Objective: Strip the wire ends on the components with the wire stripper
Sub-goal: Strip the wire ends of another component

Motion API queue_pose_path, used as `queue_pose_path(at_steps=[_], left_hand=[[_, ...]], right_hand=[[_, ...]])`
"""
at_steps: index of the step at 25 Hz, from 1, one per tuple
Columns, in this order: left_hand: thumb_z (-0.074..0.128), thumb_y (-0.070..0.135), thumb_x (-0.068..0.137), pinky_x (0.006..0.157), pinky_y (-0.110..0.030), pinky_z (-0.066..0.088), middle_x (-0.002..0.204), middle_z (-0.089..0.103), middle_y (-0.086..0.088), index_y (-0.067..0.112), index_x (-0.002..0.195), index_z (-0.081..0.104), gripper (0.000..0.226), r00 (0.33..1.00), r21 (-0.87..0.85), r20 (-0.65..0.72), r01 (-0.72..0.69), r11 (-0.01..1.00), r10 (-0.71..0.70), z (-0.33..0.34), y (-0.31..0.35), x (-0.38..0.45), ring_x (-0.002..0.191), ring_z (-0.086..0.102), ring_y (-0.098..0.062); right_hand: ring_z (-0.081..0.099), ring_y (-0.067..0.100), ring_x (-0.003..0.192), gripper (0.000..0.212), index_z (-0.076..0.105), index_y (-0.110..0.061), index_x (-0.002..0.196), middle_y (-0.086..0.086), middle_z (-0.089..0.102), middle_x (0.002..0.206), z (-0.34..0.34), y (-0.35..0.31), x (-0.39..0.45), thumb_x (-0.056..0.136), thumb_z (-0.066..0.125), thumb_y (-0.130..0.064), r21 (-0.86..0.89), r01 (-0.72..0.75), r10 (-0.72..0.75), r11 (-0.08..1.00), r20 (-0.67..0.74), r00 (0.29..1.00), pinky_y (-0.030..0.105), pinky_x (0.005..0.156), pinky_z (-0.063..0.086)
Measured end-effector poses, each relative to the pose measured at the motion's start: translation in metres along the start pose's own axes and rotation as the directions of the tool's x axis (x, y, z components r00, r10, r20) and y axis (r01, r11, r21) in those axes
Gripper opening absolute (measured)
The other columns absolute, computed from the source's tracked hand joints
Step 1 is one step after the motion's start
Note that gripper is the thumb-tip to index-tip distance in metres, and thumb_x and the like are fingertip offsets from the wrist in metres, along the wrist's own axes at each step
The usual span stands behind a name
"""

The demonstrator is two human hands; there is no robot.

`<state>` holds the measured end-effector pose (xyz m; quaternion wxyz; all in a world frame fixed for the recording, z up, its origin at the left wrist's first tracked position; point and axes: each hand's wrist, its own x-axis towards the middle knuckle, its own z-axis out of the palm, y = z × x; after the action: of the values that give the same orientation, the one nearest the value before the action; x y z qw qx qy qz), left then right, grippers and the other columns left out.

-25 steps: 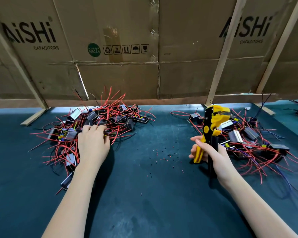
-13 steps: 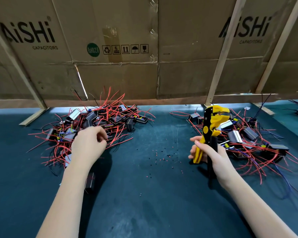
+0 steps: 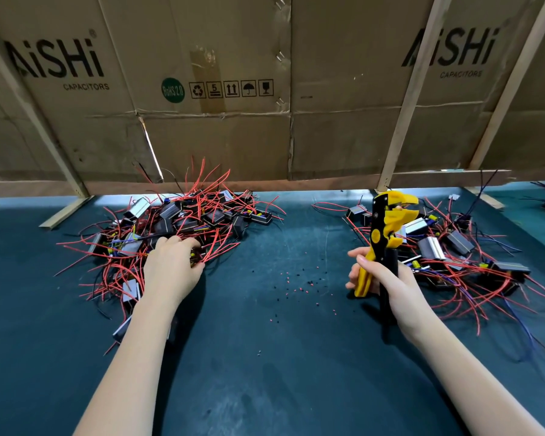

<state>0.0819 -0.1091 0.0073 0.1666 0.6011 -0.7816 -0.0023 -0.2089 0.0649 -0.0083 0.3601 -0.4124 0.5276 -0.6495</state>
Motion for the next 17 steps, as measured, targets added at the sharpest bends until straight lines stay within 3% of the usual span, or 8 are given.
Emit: queue_pose_path(at_steps=[3,6,9,11,13,17], left_hand=[[0.066,0.025,0.084,0.081,-0.037,0.050,0.094,0.066,0.005,0.027,0.121,0.066,0.037,0.999,-0.123,0.004,-0.033,0.992,0.034,-0.011,-0.001,-0.004,0.106,0.053,-0.023],[0.066,0.027,0.081,0.069,-0.032,0.048,0.063,0.066,0.009,0.030,0.103,0.071,0.023,0.995,-0.246,-0.093,-0.044,0.968,0.022,-0.019,0.003,-0.005,0.088,0.062,-0.022],[0.067,0.023,0.082,0.075,-0.035,0.046,0.095,0.069,-0.001,0.022,0.097,0.074,0.017,0.978,-0.108,-0.195,-0.092,0.990,0.070,-0.012,0.007,-0.004,0.105,0.051,-0.028],[0.067,0.020,0.081,0.088,-0.038,0.044,0.117,0.065,-0.001,0.018,0.115,0.070,0.034,0.985,0.063,-0.074,-0.150,0.987,0.155,-0.004,0.005,-0.002,0.117,0.043,-0.029],[0.064,0.023,0.083,0.093,-0.037,0.040,0.122,0.064,0.001,0.021,0.127,0.062,0.044,0.986,0.188,0.030,-0.169,0.968,0.166,0.001,0.002,0.001,0.120,0.042,-0.027],[0.069,0.033,0.085,0.093,-0.038,0.034,0.115,0.066,0.003,0.027,0.119,0.065,0.035,0.987,0.243,0.006,-0.155,0.958,0.158,-0.001,0.004,0.000,0.117,0.044,-0.025]], right_hand=[[0.063,0.032,0.075,0.047,0.064,-0.003,0.105,0.014,0.059,0.080,0.000,-0.001,0.000,0.075,0.065,-0.038,0.007,-0.007,0.007,1.000,-0.003,1.000,0.034,0.071,0.054],[0.064,0.032,0.075,0.047,0.063,-0.002,0.106,0.014,0.060,0.079,-0.001,0.000,0.001,0.075,0.065,-0.037,0.010,-0.012,0.012,1.000,-0.007,1.000,0.037,0.073,0.054],[0.065,0.031,0.075,0.050,0.063,-0.003,0.107,0.014,0.060,0.080,-0.001,0.000,0.002,0.073,0.066,-0.040,0.001,-0.020,0.020,1.000,-0.009,1.000,0.036,0.072,0.054],[0.065,0.031,0.075,0.051,0.063,-0.003,0.107,0.013,0.060,0.080,0.000,-0.001,0.001,0.073,0.066,-0.040,0.001,-0.020,0.020,1.000,-0.006,1.000,0.036,0.073,0.054],[0.066,0.031,0.074,0.049,0.063,-0.003,0.107,0.013,0.060,0.079,0.000,0.000,0.001,0.074,0.065,-0.039,-0.006,-0.015,0.015,1.000,-0.003,1.000,0.038,0.075,0.054],[0.065,0.031,0.074,0.048,0.062,-0.002,0.107,0.014,0.060,0.079,0.001,-0.001,0.001,0.075,0.065,-0.037,0.002,-0.017,0.017,1.000,-0.004,1.000,0.041,0.076,0.053]])
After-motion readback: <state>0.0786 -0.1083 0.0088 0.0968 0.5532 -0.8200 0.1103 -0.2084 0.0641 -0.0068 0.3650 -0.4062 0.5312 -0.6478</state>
